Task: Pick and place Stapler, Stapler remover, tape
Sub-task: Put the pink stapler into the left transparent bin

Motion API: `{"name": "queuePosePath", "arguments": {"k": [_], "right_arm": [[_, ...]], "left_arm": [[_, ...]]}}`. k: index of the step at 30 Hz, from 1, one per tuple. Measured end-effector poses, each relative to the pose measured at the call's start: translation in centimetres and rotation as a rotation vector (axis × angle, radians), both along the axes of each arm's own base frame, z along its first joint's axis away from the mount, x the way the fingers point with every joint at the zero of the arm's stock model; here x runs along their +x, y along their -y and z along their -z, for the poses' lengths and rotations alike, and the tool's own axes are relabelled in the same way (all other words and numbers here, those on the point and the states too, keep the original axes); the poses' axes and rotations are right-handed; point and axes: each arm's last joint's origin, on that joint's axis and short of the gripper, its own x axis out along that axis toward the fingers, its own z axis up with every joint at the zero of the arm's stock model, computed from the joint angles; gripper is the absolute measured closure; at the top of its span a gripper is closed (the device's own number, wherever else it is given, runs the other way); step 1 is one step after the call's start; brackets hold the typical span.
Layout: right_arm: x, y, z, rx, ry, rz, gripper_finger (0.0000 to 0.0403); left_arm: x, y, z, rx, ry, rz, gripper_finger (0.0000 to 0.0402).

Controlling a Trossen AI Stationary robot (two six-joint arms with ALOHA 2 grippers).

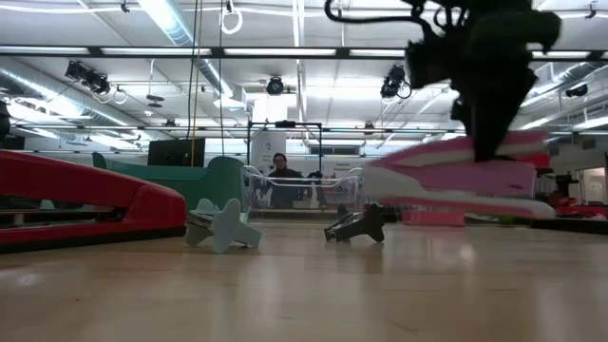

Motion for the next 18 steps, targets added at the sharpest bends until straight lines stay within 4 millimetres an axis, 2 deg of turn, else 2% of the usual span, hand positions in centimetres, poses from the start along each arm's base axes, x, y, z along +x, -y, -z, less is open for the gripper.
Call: {"name": "queuePosePath", "arguments": {"k": [10, 18], "right_arm": [[2.4, 2.5, -6.1, -0.050, 0.166, 0.012, 0.0280], [3.4, 4.7, -10.3, -0.069, 0.276, 0.017, 0.0278]], "left_arm": [[-1.9, 0.2, -0.5, 0.005, -0.012, -0.012, 0.0271], [-3.0, 0.3, -0.3, 0.006, -0.065, -0.026, 0.0337]]}}
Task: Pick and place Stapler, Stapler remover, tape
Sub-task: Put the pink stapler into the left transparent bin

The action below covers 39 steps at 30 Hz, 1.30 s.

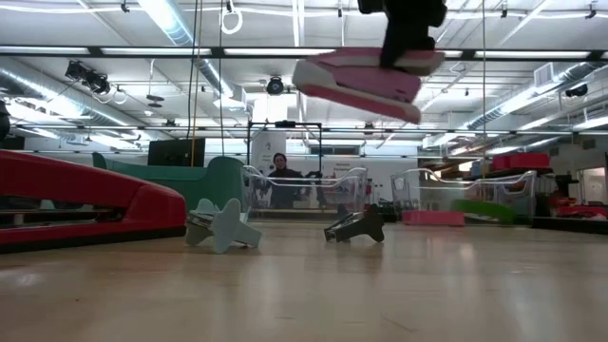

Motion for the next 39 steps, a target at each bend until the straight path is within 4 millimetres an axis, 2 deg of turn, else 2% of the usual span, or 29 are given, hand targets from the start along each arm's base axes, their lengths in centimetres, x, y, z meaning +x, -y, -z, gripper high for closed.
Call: {"name": "queuePosePath", "arguments": {"k": [8, 21, 30, 39], "right_arm": [[0.4, 2.6, -3.1, -0.038, 0.097, 0.021, 0.0280], [-0.2, 8.1, -7.6, -0.138, 0.232, 0.083, 0.0280], [-1.1, 12.1, -8.0, -0.202, 0.232, 0.137, 0.0280], [-1.8, 15.1, -8.4, -0.273, 0.268, 0.153, 0.0280]], "left_arm": [[-1.4, 0.1, 0.1, 0.003, -0.050, -0.010, 0.0394], [-3.9, 0.4, -0.4, 0.024, -0.057, -0.007, 0.0398], [-4.5, 0.5, -0.6, 0.027, -0.040, -0.005, 0.0400], [-4.4, 0.5, -0.6, 0.008, -0.039, -0.014, 0.0401]]}}
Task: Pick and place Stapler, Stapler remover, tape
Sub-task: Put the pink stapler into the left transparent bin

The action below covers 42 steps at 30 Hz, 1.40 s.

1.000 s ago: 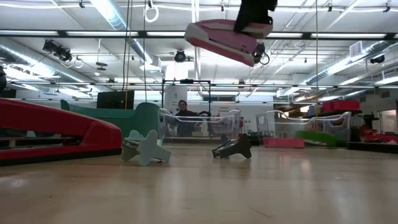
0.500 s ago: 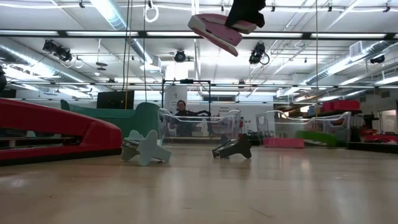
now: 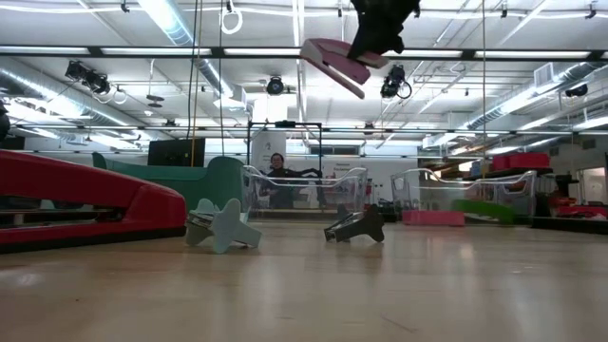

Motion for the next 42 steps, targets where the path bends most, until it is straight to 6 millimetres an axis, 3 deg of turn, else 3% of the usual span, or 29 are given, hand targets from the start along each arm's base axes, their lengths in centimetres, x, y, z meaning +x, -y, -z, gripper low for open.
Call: {"name": "queuePosePath", "arguments": {"k": [8, 15, 25, 35, 42], "right_arm": [[-0.2, 2.1, -0.9, -0.009, 0.124, 0.009, 0.0280], [0.6, 2.9, 0.0, 0.011, 0.119, 0.005, 0.0280], [2.5, 4.5, 2.7, -0.043, 0.018, -0.059, 0.0280], [3.7, 7.8, 6.1, -0.120, -0.108, -0.120, 0.0280], [3.9, 9.3, 7.0, -0.174, -0.132, -0.146, 0.0280]], "left_arm": [[0.0, 0.0, 0.0, -0.039, 0.003, -0.022, 0.0401], [0.0, 0.0, 0.0, -0.058, 0.003, -0.031, 0.0401], [0.0, 0.0, 0.0, -0.062, 0.004, -0.024, 0.0402], [0.0, 0.0, 0.0, -0.062, 0.004, -0.023, 0.0402], [0.0, 0.0, 0.0, -0.062, 0.004, -0.023, 0.0402]]}}
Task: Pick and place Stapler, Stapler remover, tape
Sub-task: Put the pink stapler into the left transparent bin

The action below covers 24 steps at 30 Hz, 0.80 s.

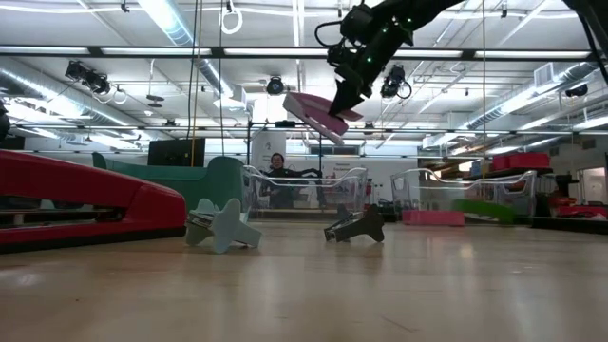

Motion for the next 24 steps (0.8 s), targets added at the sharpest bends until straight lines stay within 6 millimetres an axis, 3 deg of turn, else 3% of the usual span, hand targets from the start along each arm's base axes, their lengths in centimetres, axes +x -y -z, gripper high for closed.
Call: {"name": "queuePosePath", "arguments": {"k": [8, 24], "right_arm": [[0.5, 0.9, 1.3, -0.010, -0.030, -0.029, 0.0280], [3.0, 2.5, 8.5, 0.082, -0.192, -0.109, 0.0280]], "left_arm": [[0.0, 0.0, 0.0, -0.001, 0.000, -0.001, 0.0402], [0.0, 0.0, 0.0, -0.007, 0.000, -0.004, 0.0402]]}}
